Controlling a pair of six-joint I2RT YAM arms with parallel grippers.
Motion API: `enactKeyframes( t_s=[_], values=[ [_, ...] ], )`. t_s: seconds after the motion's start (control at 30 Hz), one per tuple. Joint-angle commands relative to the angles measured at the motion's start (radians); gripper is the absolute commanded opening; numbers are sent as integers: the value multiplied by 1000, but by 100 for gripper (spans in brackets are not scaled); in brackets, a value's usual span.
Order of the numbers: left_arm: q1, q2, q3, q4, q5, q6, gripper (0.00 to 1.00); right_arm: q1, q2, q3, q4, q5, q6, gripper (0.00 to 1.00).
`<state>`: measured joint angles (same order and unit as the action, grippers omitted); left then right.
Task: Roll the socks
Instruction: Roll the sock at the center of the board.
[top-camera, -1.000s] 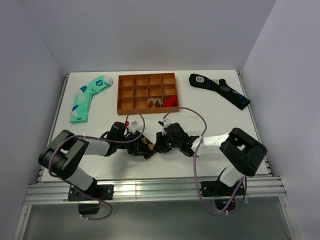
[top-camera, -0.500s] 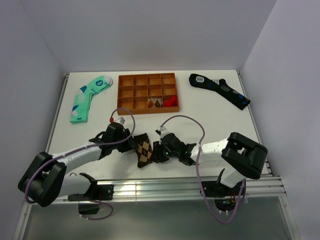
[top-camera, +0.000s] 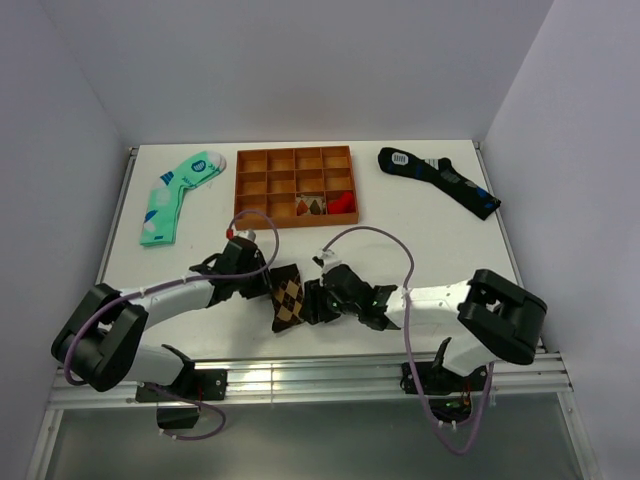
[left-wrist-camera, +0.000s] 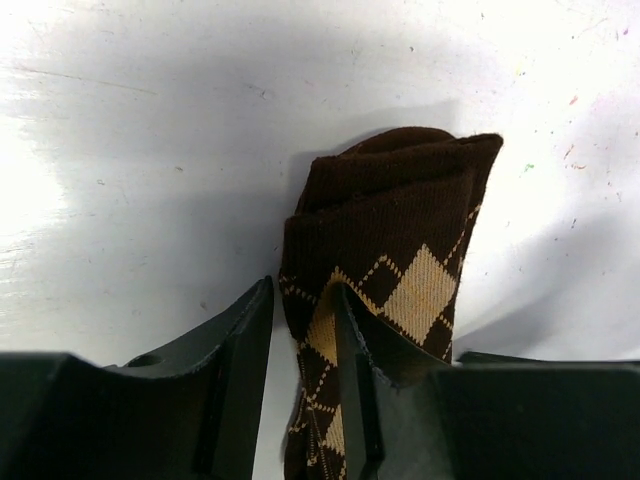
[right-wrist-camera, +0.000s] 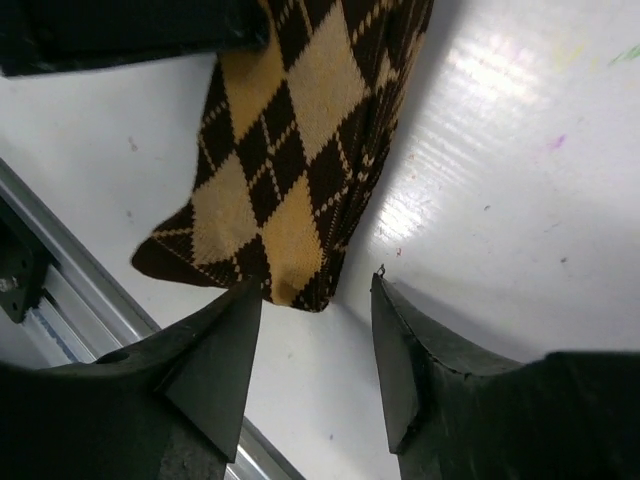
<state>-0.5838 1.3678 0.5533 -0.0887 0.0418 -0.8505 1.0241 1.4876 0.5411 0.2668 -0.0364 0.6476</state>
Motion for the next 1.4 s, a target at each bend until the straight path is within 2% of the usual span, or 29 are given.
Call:
enactKeyframes(
  t_s=[0.0, 0.17, 0.37, 0.6, 0.8, 1.37],
  values=[
    [-8, -15, 45, -32, -37, 37, 38, 4, -99, 13, -17, 84, -60, 56],
    [-8, 48, 111, -52, -37, 73, 36, 11, -213, -4, 47, 41, -202, 51],
    [-8, 138, 201, -104, -31, 113, 35, 39, -167, 11, 72, 3, -344, 51],
    [-7, 243, 273, -137, -19, 149, 35, 71, -119, 19, 129, 15, -390, 54],
    [-5, 267, 303, -154, -10, 159, 35, 106, -41, 72, 117, 82, -453, 56],
    [-5, 329, 411, -232, 10, 186, 36, 106, 83, 20, 314, 182, -531, 53]
  ],
)
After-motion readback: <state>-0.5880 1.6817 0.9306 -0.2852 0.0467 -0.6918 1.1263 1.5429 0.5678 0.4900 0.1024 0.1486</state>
